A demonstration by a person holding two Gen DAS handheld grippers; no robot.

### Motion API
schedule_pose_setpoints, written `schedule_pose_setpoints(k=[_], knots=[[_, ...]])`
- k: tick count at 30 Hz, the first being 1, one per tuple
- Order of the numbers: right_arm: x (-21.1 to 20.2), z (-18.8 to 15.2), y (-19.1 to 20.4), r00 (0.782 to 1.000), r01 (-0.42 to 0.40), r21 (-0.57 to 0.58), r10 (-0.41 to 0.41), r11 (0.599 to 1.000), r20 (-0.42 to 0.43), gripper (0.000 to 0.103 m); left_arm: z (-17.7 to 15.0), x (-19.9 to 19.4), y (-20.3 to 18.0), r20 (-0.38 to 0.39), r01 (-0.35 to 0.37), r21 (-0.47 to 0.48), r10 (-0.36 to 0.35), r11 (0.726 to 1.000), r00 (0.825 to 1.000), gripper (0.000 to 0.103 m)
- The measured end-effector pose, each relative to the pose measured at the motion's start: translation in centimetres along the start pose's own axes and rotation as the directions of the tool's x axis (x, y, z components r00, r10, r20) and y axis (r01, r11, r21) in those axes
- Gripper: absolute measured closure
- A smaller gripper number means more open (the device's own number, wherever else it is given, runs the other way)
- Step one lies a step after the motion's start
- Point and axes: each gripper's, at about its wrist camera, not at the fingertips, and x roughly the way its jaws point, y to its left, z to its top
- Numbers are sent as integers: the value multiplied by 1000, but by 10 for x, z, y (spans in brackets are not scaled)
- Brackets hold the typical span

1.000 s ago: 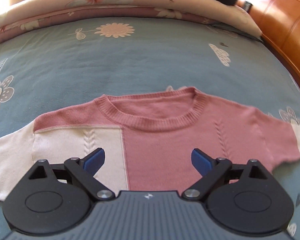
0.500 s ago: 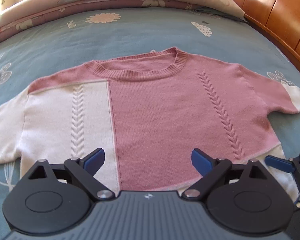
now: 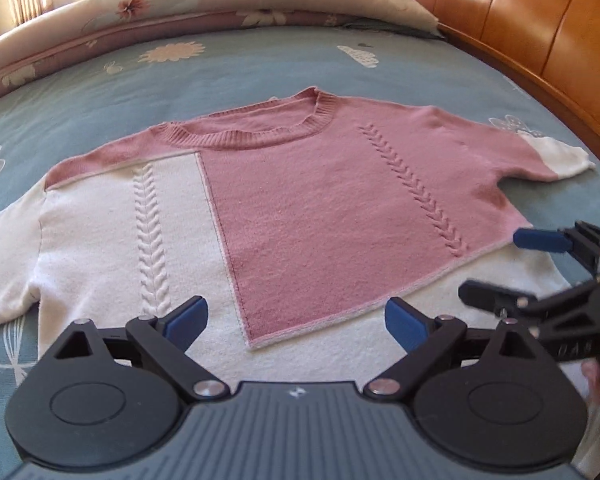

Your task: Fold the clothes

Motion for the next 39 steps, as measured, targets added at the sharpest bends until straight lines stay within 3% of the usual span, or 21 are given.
schedule_pose_setpoints(k=[3, 7, 13, 15, 21, 26, 29, 31, 33, 34, 35, 37, 39], knots=[[-1, 4, -14, 999, -7, 31, 6, 999, 37, 0, -16, 8, 12, -8, 22, 25, -22, 999, 1000, 7], [-2, 18, -46, 996, 78, 63, -81, 995, 40, 0, -26, 10, 19, 20, 49, 64, -51, 997, 999, 5], [-15, 59, -130, 991, 125, 111, -129, 986, 30, 0, -31, 13, 21, 86, 70, 39, -73, 997, 994, 4], [-16, 72, -167, 991, 126, 143, -130, 982, 16, 0, -36, 10, 19, 98, 64, 68, -71, 996, 993, 4], [-8, 93, -285, 993, 58, 403, -96, 913, 76, 0, -35, 4, 28, 101, 126, 8, -126, 992, 987, 4], [21, 78, -345, 999, 5, 533, -28, 846, 35, 0, -38, 9, 24, 105, 89, 41, -92, 995, 990, 3], [28, 68, -361, 990, 143, 499, -133, 855, -55, 1, -40, 10, 20, 111, 70, 71, -78, 995, 991, 1], [21, 64, -368, 981, 186, 473, -192, 861, -37, 1, -41, 10, 20, 113, 73, 69, -81, 995, 990, 1], [18, 66, -375, 951, 298, 463, -302, 835, -67, 1, -40, 10, 22, 114, 80, 62, -87, 995, 990, 1], [17, 66, -376, 945, 313, 473, -318, 824, -72, 1, -40, 10, 22, 114, 81, 60, -87, 995, 990, 1], [17, 66, -376, 946, 310, 484, -317, 818, -70, 0, -40, 10, 22, 114, 79, 60, -85, 995, 990, 1], [16, 68, -363, 977, 202, 486, -212, 850, -35, 0, -41, 10, 21, 115, 74, 64, -81, 995, 990, 1], [19, 65, -348, 992, 127, 453, -126, 883, -31, 0, -41, 10, 20, 114, 72, 66, -79, 995, 990, 1]])
